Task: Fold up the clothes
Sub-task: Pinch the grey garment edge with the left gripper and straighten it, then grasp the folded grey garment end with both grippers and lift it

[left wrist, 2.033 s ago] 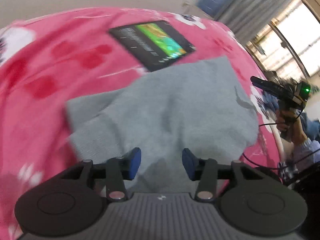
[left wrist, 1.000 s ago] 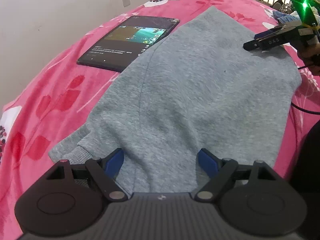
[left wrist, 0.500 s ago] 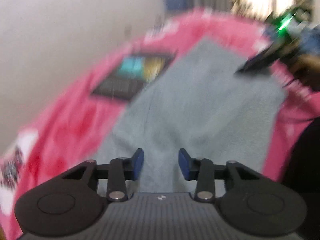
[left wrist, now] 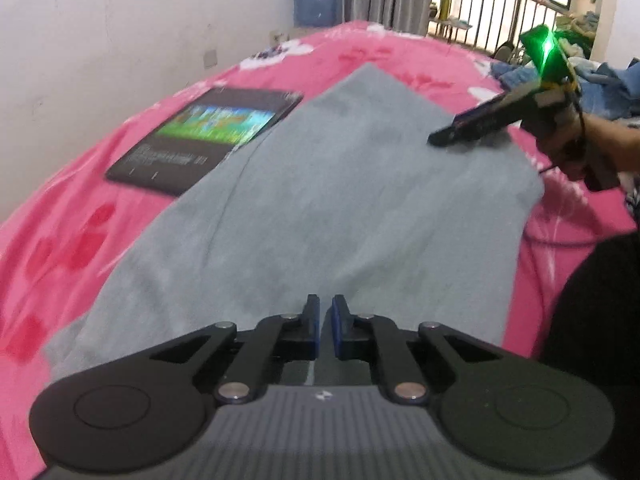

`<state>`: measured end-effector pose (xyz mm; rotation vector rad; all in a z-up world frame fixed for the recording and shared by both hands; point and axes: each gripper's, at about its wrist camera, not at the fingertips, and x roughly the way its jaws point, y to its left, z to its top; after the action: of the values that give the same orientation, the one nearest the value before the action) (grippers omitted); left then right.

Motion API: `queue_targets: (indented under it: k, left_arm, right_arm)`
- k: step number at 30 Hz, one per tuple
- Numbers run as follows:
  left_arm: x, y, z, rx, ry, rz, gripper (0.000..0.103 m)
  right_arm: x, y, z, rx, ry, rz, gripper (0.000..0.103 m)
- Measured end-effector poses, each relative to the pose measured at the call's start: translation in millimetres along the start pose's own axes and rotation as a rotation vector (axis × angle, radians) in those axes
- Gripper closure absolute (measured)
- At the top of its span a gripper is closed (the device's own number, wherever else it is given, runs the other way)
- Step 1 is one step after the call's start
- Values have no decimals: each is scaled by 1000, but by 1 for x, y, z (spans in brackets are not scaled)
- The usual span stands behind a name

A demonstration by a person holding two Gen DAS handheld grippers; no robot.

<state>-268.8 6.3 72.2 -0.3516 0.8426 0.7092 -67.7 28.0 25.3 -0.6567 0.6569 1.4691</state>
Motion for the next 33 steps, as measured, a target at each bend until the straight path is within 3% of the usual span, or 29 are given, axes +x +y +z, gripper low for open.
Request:
queue_targets:
  k: [4,13,15,17,19,21,23,26,28,30,33]
  left_arm:
    - [-23,15,-19,-72,43,-10,95]
    - [-93,41,-59,-249,43,12,94]
    - [-105,53,-69,-347,37,-18,86]
    - [-110,68,-82,-471,35,-54,68]
    - [-112,87,-98,-619,21,-105,58]
    - [-106,99,-109,-715,20,-166,55]
    - [-94,107,-116,-783,27,-229,45]
    - [-72,119,-126,-904,27,-356,39]
    - [-61,125,-136,-1000,17,-454,37]
    - [-56,129,-137,-1017,4,-475,34]
    - [-56,134,-133,-1034,7,-447,36]
  right_arm:
    - [-1,0,-1,0,-8,-1,29]
    - [-1,2,0,1,1,-17,28]
    - [-2,3,0,2,6,-25,28]
    - [-2,2,0,11,10,-27,27]
    - [-2,2,1,14,16,-28,27]
    - [-1,2,3,14,25,-30,27]
    - [-2,1,5,21,36,-29,27]
    - [-8,-1,10,39,56,-14,26]
    - [-20,-5,13,45,21,-8,26]
    - [-33,-14,17,81,-39,-12,25]
    - [-38,-34,24,191,-73,15,20]
